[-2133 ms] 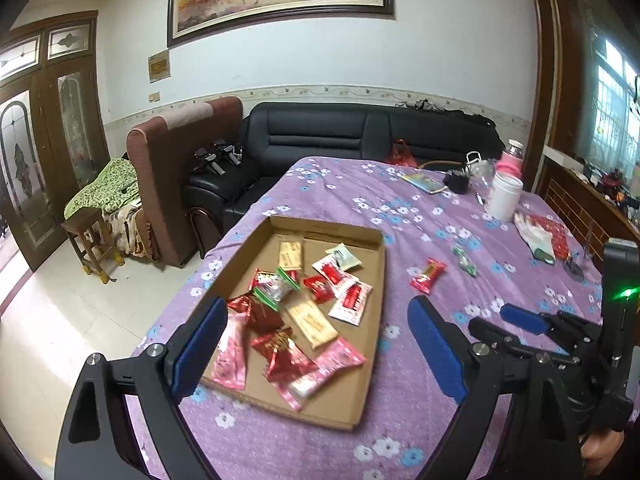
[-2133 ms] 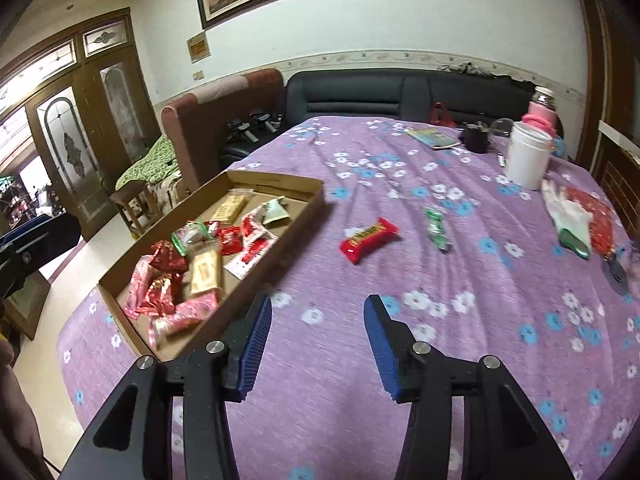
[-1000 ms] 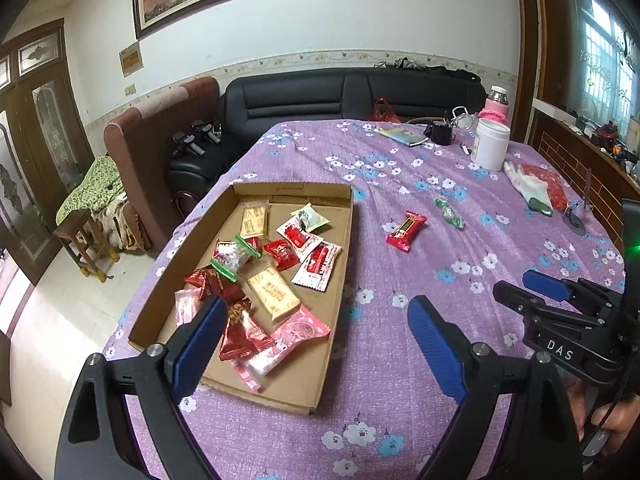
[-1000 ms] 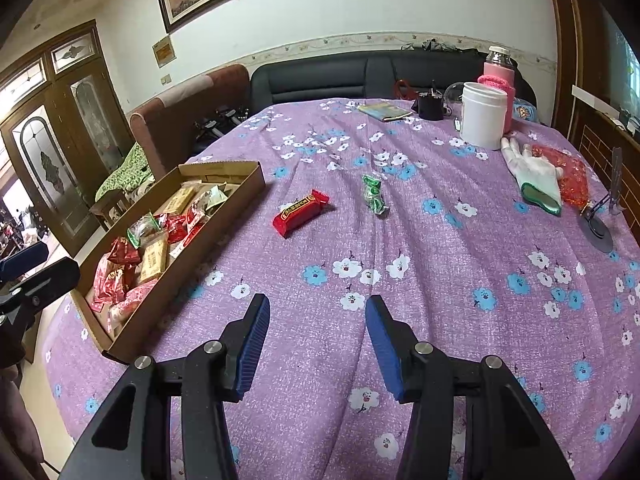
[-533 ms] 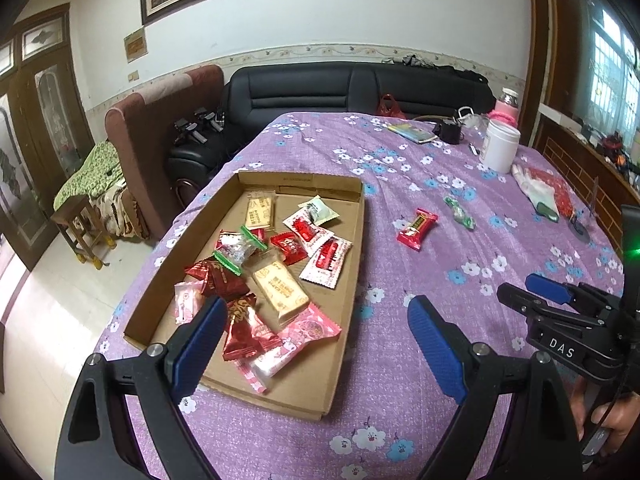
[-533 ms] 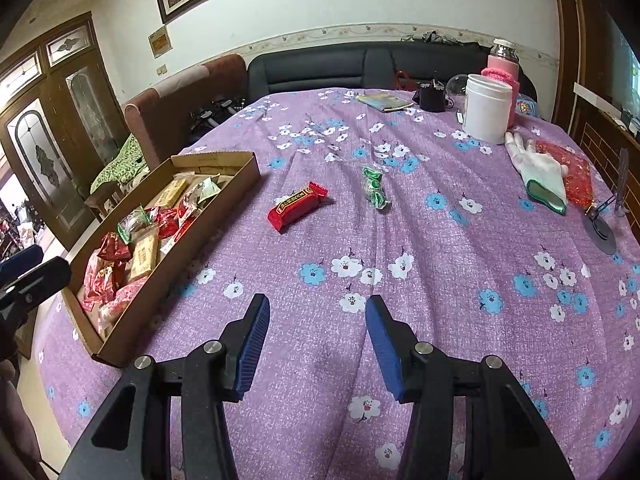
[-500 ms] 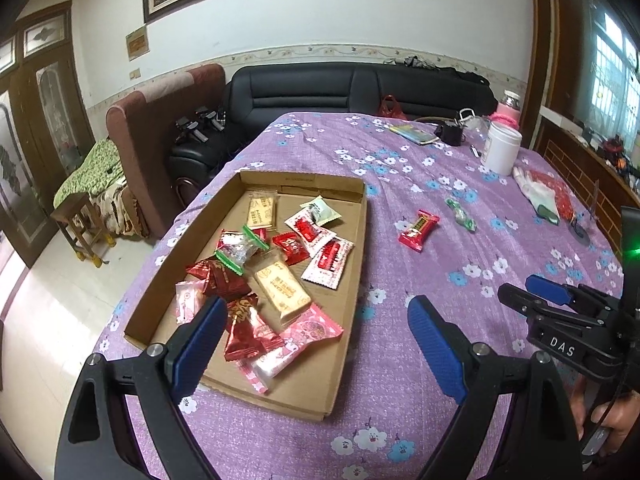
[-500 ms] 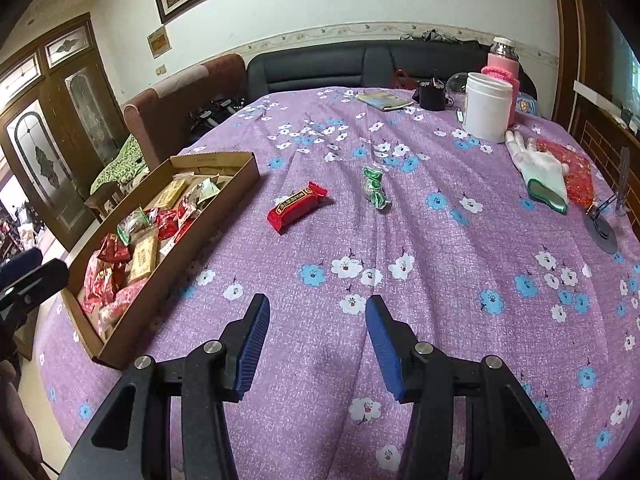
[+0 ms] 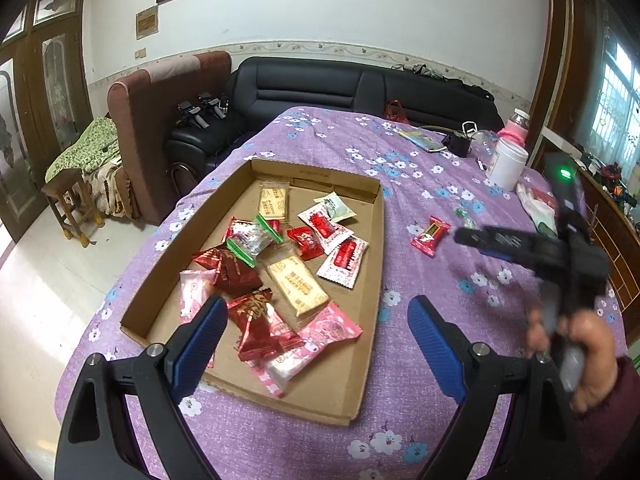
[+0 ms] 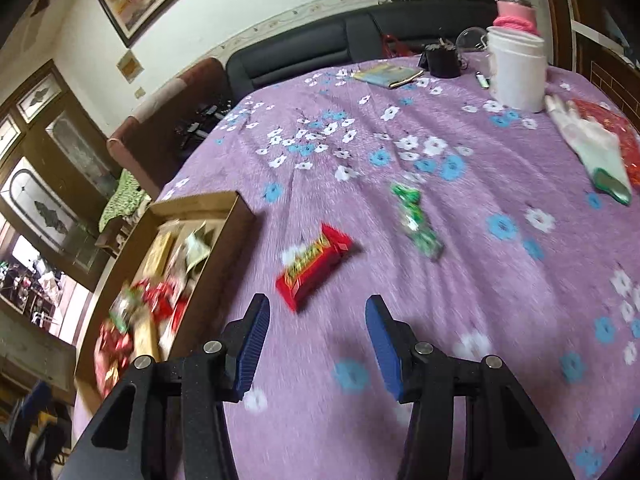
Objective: Organize snacks
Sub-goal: 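Grasp the green wrapped candy with the right gripper, then grasp the red bar with gold label with the left gripper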
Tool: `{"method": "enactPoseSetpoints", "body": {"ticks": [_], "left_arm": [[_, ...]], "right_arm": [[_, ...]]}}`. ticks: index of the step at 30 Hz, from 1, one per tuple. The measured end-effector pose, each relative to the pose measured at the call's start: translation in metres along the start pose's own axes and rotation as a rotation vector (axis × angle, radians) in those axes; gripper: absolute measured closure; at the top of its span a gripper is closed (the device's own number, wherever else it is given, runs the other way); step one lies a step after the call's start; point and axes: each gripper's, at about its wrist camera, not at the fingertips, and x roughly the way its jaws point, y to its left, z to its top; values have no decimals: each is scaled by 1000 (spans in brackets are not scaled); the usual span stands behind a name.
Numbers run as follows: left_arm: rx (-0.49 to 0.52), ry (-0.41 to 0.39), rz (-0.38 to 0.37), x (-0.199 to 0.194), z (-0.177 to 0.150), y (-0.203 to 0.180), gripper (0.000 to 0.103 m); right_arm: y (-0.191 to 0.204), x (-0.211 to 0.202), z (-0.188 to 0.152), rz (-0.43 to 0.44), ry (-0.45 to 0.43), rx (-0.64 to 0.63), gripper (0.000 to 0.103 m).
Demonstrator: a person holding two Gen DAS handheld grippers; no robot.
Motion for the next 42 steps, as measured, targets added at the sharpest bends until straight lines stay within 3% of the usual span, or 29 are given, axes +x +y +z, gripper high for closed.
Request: {"method": "enactPoseSetpoints", "body": {"ticks": [3, 6, 11, 12, 15, 16, 18, 26, 31, 35, 38, 42], "left_arm": [[-4, 11, -3, 3, 2, 6, 12], [2, 6, -20, 3, 4, 11, 12], [16, -6, -71, 8, 9, 11, 12], [17, -2, -75, 10, 10, 9, 12], [23, 16, -93, 18, 14, 2, 12], [28, 22, -105, 20, 16, -2, 12], [40, 32, -134, 23, 21, -10, 12], [104, 122, -286, 56, 56, -61, 12], [193, 170, -252, 99, 75, -104, 12], [228, 223, -217, 138, 83, -128, 14], [240, 228, -160, 155, 83, -133, 16], [236, 248, -140, 175, 82, -138, 16]], "right_arm": [[12, 16, 14, -65, -3, -23, 49], [15, 8, 26, -105, -70, -50, 49], [2, 15, 43, -275, -76, -134, 50], [-3, 22, 44, -297, -63, -139, 51], [-13, 38, 46, -348, -26, -168, 71], [-15, 43, 45, -343, -14, -170, 82], [-22, 46, 43, -346, -4, -160, 86], [-44, 2, 5, -255, 7, -92, 89], [-68, -28, -30, -173, -19, -34, 89], [-81, -31, -36, -102, -68, -10, 88], [-78, -29, -36, -101, -78, -39, 88], [-75, -28, -37, -118, -79, -64, 88]]}}
